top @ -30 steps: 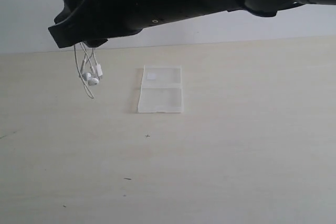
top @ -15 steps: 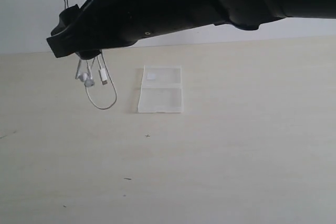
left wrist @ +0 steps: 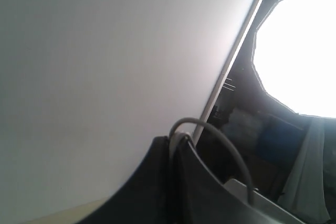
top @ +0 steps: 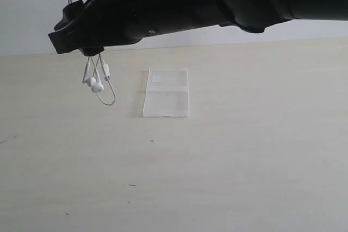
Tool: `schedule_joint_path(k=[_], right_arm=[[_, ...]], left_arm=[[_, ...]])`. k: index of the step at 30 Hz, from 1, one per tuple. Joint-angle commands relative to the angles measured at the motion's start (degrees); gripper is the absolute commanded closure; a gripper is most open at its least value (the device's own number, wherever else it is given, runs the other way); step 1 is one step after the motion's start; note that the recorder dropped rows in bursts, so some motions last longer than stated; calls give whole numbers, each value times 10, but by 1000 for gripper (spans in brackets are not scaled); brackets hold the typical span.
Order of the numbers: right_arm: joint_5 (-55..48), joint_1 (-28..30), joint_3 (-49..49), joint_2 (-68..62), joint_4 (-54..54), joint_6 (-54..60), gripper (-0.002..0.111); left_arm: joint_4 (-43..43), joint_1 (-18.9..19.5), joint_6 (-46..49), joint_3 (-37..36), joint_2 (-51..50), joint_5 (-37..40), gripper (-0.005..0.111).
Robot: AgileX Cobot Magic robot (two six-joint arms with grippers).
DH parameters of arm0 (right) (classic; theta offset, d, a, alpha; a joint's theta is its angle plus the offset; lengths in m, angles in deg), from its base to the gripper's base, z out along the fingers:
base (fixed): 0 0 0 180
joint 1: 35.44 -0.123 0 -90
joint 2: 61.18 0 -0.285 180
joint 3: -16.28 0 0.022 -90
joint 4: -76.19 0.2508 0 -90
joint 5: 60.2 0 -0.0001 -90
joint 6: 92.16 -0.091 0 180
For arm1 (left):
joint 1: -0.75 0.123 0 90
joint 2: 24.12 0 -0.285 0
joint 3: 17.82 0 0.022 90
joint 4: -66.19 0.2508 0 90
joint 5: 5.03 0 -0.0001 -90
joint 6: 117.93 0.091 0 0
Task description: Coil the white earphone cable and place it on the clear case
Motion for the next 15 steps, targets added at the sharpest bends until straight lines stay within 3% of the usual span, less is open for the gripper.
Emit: schedule_joint_path(k=[1, 9, 15], right_arm=[[18, 1, 3, 1, 9, 7, 62], [26, 1, 3, 1, 15, 6, 108], [-3, 1, 3, 1, 9, 5, 108]], left_arm=[[-8, 2, -20, 4, 0, -17, 107], [-8, 2, -23, 4, 0, -24, 107], [-9, 2, -23, 4, 0, -16, 107]])
